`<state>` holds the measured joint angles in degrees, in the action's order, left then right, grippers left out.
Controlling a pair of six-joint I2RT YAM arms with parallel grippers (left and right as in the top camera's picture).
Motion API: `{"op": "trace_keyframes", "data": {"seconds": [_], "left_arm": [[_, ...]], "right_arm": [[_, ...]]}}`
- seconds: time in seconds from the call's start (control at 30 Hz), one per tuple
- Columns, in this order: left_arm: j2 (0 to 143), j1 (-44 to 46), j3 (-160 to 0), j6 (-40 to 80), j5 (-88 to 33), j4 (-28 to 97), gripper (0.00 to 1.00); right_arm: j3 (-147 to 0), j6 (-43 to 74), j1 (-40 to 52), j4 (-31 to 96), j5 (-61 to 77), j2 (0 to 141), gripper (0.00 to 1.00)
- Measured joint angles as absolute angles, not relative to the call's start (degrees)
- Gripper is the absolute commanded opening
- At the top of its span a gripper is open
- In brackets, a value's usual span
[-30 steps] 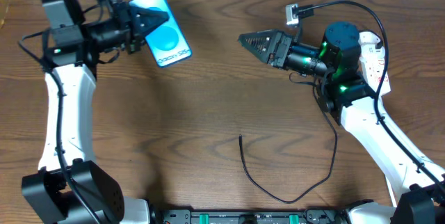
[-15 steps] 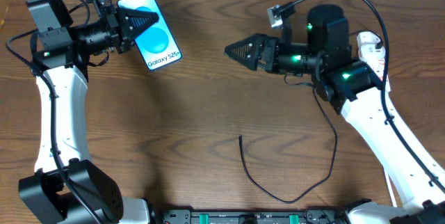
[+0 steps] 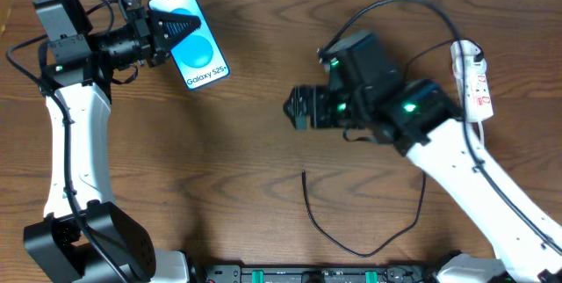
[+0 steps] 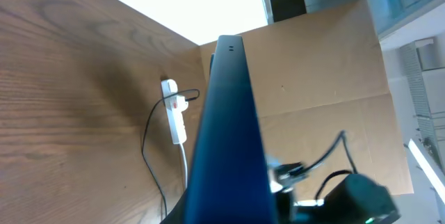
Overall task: Plug charger to phone and switch on socket
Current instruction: 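Move the right gripper down over the black cable's connector end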
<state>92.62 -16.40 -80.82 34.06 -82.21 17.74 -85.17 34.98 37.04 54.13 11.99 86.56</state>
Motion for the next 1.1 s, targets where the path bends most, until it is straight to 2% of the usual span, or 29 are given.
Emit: {"op": "trace_keyframes", "data": {"seconds": [0.27, 0.33, 0.57, 0.87, 1.1], "left_arm": [[92.6, -16.4, -80.8, 34.0, -82.1, 17.8, 0.07], [92.6, -16.4, -80.8, 34.0, -82.1, 17.8, 0.07], [92.6, -16.4, -80.8, 34.0, -82.0, 17.8, 0.07], [92.6, -16.4, -80.8, 34.0, -82.0, 17.7, 0.07], [92.6, -16.4, -80.8, 33.5, -82.0, 17.8, 0.07]], "right_arm": [[-85.1, 39.1, 43.3, 61.5, 5.7, 98.5, 0.90], [-85.1, 40.1, 44.1, 62.2, 5.5, 101.4, 0.86], [-85.1, 42.0, 47.3, 62.5, 5.6, 109.5, 0.87], [-83.9, 44.2, 51.8, 61.7, 4.8, 110.9, 0.89], [-76.9, 44.8, 52.0, 54.6, 4.4, 110.9, 0.88]]}}
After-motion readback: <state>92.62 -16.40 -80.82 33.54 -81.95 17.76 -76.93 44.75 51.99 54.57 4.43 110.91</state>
